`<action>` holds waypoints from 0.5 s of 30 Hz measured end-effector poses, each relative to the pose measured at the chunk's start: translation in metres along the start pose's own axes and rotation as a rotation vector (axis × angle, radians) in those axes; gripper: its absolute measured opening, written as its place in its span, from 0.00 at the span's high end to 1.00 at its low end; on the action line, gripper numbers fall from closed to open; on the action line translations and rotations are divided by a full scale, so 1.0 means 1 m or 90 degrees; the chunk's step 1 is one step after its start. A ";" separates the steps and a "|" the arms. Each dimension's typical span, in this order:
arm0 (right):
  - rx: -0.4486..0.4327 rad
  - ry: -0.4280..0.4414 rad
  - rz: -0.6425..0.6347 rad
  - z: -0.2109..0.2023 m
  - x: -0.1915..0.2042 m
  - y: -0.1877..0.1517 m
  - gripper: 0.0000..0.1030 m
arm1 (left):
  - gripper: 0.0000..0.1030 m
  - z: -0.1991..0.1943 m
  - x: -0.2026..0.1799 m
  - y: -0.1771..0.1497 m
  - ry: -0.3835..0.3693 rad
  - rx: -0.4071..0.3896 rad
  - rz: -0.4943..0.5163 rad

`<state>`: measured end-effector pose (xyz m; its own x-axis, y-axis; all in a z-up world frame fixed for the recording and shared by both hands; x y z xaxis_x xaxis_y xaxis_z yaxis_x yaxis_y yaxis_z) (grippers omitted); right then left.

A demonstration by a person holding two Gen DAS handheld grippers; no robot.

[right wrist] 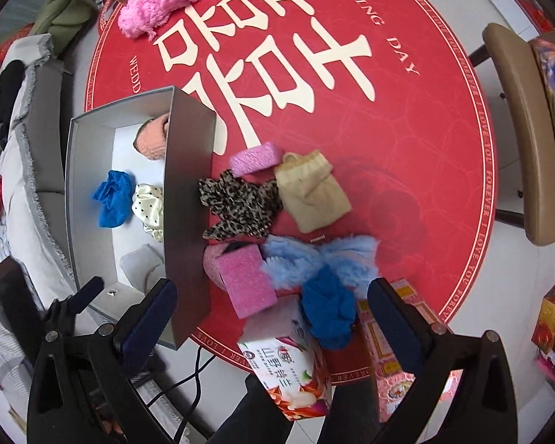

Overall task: Organize soft objects
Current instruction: 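Move both tools toward the remaining soft items beside the box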

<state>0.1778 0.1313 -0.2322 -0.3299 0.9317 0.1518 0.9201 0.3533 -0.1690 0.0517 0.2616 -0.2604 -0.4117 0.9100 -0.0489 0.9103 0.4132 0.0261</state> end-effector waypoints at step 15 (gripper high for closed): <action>0.007 -0.002 0.015 -0.002 -0.021 -0.012 0.00 | 0.00 0.046 0.000 -0.033 0.096 0.070 0.091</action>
<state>0.1737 0.1078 -0.2314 -0.3085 0.9401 0.1449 0.9255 0.3318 -0.1827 0.0242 0.2461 -0.3072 -0.2732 0.9571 0.0969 0.9555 0.2817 -0.0875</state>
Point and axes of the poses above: each gripper's, at about its wrist camera, not at the fingertips, and z roughly the way its jaws point, x to its left, y to its top, the point moved 10 cm from there along z, roughly the way its jaws point, and after that the axes turned 7 degrees about z, right-handed, at the moved point
